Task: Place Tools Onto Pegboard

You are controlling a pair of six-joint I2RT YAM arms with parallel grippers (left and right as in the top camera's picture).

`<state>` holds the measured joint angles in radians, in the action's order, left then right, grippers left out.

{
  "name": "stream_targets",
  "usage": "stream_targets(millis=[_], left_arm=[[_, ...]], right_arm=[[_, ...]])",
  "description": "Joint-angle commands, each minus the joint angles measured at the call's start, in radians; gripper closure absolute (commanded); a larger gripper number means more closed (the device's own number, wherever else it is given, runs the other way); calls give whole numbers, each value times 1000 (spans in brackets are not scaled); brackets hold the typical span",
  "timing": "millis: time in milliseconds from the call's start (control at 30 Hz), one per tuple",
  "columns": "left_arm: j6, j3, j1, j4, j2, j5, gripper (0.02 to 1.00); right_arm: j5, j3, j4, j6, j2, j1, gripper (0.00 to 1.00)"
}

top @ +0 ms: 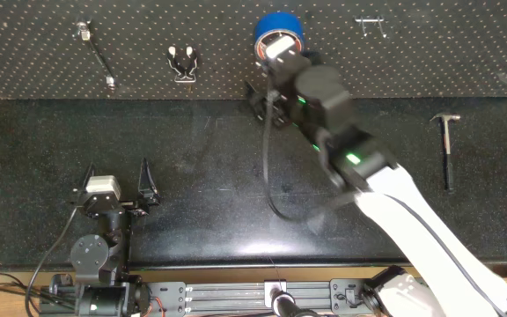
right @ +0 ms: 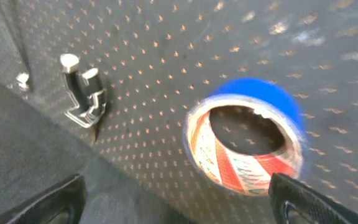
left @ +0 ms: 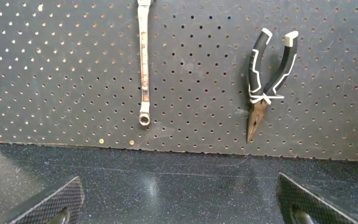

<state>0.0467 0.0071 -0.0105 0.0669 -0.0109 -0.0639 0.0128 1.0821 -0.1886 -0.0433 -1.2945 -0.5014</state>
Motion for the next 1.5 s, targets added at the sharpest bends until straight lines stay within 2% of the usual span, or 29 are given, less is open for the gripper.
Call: stream_targets(millis=[33, 67, 167, 333, 533, 567, 667, 800, 967, 1000, 1033, 1133, 1300, 1500], left_arm=[[5, -2, -5, 5, 8, -14, 23], [5, -2, -5, 5, 8, -14, 23], [5, -2, -5, 5, 8, -14, 23], [5, -2, -5, 5, 8, -14, 23], [5, -2, -5, 5, 8, -14, 20], [5, -2, -5, 5, 8, -14, 25], [5, -2, -5, 5, 8, -14, 23], [5, -2, -5, 5, 8, -14, 23], [5, -2, -5, 5, 8, -14, 23], [5, -2, -5, 5, 8, -14, 23], [5, -2, -5, 5, 8, -14, 23], [5, -2, -5, 5, 8, -14, 23], [5, -2, -5, 5, 8, -14, 23], [5, -2, -5, 5, 8, -14, 23]], right_arm=[[-6, 45, -253, 55, 172, 165, 20], [-32, 75, -358, 84, 179, 232, 23], [-158, 131, -643, 84, 169, 442, 20], [-151, 131, -869, 66, 25, 734, 18], [-152, 131, -925, -109, -145, 1006, 16], [-152, 131, -925, -172, -167, 1045, 16], [-140, 131, -921, -326, -203, 1070, 25], [-72, 131, -906, -349, -264, 1071, 25], [-73, 131, -851, -368, -380, 1149, 25], [-72, 131, -850, -399, -389, 1154, 25], [-72, 131, -848, -443, -391, 1154, 25], [-64, 131, -815, -463, -415, 1154, 25], [-65, 131, -813, -565, -474, 1154, 25], [-66, 131, -758, -599, -499, 1154, 25]])
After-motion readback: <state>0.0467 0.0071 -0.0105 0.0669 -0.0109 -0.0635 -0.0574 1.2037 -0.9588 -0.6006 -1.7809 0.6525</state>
